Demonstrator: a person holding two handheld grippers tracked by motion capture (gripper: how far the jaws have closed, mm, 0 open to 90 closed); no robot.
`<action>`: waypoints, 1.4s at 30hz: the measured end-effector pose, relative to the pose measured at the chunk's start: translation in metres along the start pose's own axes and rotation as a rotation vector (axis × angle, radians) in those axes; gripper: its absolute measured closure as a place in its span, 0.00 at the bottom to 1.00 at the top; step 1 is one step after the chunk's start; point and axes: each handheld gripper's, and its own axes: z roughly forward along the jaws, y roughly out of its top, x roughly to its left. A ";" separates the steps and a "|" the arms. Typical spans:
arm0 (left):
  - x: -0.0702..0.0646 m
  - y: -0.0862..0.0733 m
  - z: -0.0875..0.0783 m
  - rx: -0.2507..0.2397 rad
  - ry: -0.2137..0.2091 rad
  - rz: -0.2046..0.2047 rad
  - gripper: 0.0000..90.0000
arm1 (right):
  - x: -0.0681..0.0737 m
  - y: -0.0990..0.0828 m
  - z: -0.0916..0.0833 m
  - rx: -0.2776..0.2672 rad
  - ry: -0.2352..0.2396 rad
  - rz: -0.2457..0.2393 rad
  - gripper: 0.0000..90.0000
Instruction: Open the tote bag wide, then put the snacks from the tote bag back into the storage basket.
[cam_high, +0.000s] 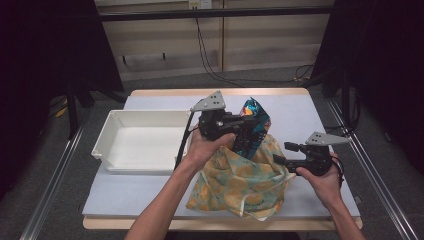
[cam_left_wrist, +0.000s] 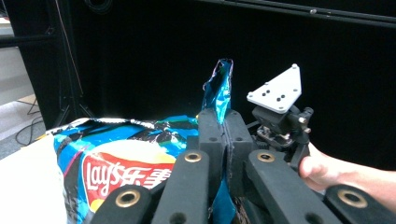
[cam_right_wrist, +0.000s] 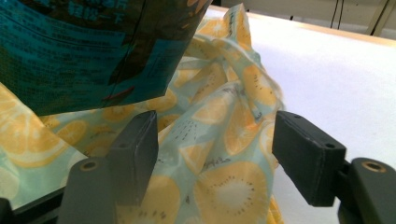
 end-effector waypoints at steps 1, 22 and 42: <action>0.001 0.002 0.001 -0.006 -0.001 -0.001 0.98 | 0.000 0.000 -0.001 -0.004 0.001 0.005 0.34; 0.004 0.042 0.000 -0.053 -0.009 0.015 0.99 | 0.003 -0.003 -0.011 -0.042 -0.014 0.008 0.20; 0.003 0.079 -0.012 -0.072 -0.011 0.049 0.99 | 0.005 -0.004 -0.013 -0.085 -0.006 0.009 0.10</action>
